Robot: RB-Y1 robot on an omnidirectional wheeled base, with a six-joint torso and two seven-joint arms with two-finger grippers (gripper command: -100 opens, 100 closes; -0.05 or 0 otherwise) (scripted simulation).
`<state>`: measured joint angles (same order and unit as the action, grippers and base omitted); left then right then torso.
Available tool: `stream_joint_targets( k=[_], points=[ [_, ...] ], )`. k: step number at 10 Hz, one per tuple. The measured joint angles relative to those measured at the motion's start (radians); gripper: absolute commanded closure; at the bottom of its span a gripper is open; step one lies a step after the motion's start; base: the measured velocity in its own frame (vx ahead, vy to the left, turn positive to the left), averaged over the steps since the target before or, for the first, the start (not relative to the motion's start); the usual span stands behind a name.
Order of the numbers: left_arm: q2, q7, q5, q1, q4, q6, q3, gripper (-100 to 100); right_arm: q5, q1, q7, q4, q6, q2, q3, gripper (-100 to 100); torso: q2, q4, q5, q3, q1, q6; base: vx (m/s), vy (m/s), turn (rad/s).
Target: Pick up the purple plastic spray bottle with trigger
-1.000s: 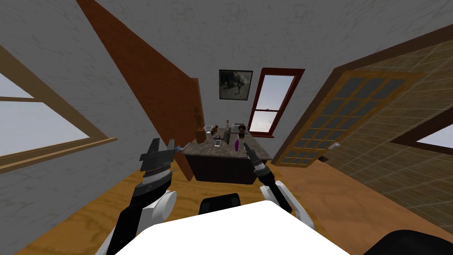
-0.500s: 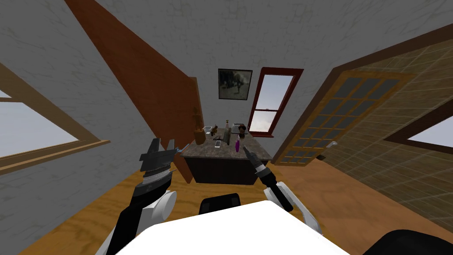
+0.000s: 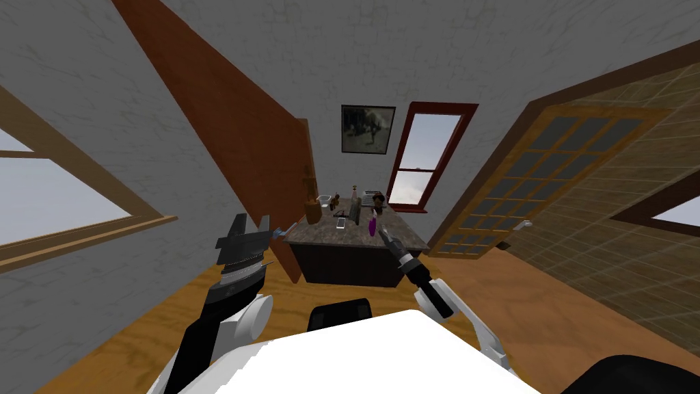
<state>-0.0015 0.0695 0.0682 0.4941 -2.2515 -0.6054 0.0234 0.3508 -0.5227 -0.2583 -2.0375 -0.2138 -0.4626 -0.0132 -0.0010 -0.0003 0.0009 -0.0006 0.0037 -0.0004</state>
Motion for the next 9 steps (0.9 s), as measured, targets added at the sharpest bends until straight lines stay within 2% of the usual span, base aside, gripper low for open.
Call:
stream_joint_targets(
  k=[4,6,7,8,9],
  points=[
    [0.0,0.0,0.0,0.0,0.0,0.0,0.0,0,0.02,0.026,-0.03,0.065,0.105,-0.07,0.027,-100,-0.001,0.0,0.001,-0.001,0.003,0.0,0.031,0.111,0.07],
    [0.0,0.0,0.0,0.0,0.0,0.0,0.0,0,0.022,0.026,-0.037,0.096,0.139,-0.108,0.053,-100,-0.001,0.0,0.0,0.0,0.002,0.0,0.033,0.108,0.106],
    [0.0,0.0,0.0,0.0,0.0,0.0,0.0,0,0.02,0.043,-0.042,0.125,0.167,-0.138,0.064,-100,-0.001,0.0,0.001,-0.001,0.003,0.0,0.025,0.145,0.136],
    [0.0,0.0,0.0,0.0,0.0,0.0,0.0,0,0.02,0.034,-0.047,0.13,0.195,-0.161,0.08,-100,0.0,0.0,0.001,0.0,0.005,0.0,0.032,0.139,0.111],
    [0.0,0.0,0.0,0.0,0.0,0.0,0.0,0,0.022,0.053,-0.055,0.176,0.208,-0.178,0.093,-100,-0.001,0.0,0.001,0.0,0.005,0.0,0.036,0.083,0.023]
  ],
)
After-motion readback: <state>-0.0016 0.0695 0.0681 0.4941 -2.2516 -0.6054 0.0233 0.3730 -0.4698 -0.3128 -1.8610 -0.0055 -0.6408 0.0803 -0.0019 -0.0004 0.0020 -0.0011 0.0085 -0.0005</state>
